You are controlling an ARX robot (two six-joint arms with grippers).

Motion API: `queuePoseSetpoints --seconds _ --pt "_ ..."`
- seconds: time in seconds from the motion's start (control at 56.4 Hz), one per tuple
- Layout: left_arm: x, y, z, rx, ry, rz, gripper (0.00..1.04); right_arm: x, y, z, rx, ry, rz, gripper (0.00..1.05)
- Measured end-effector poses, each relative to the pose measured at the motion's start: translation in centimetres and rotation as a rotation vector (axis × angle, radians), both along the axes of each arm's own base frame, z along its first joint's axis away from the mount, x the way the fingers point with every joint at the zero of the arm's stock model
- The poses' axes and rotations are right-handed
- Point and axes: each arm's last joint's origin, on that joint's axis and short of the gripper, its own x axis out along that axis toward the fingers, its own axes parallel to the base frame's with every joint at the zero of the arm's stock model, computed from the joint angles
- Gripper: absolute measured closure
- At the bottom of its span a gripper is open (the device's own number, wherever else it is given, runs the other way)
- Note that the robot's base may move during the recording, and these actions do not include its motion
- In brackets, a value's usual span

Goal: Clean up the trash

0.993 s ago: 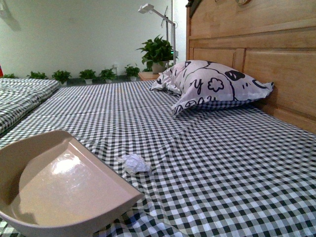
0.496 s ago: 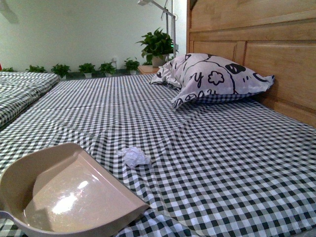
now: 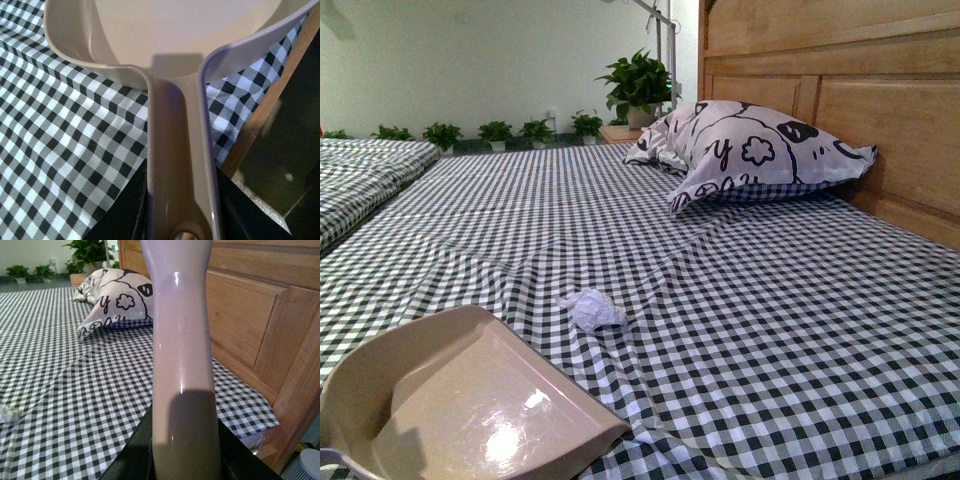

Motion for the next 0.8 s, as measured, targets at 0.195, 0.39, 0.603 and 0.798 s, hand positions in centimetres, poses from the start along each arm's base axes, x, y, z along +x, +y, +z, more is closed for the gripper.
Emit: queuePoseSetpoints --seconds 0.195,0.39,0.603,0.798 --pt "0.0 0.0 0.0 0.002 -0.001 -0.003 0.77 0.0 0.0 0.0 0.001 0.001 0.002 0.86" --pt "0.0 0.0 0.0 0.003 -0.001 -0.003 0.77 3.0 0.5 -0.1 -0.057 0.265 0.201 0.86" --pt "0.0 0.0 0.0 0.003 -0.001 -0.004 0.77 10.7 2.4 -1.3 -0.097 0.347 0.279 0.86" --pt "0.0 0.0 0.0 0.004 -0.001 -0.005 0.77 16.9 6.2 -3.8 -0.177 0.472 0.361 0.86"
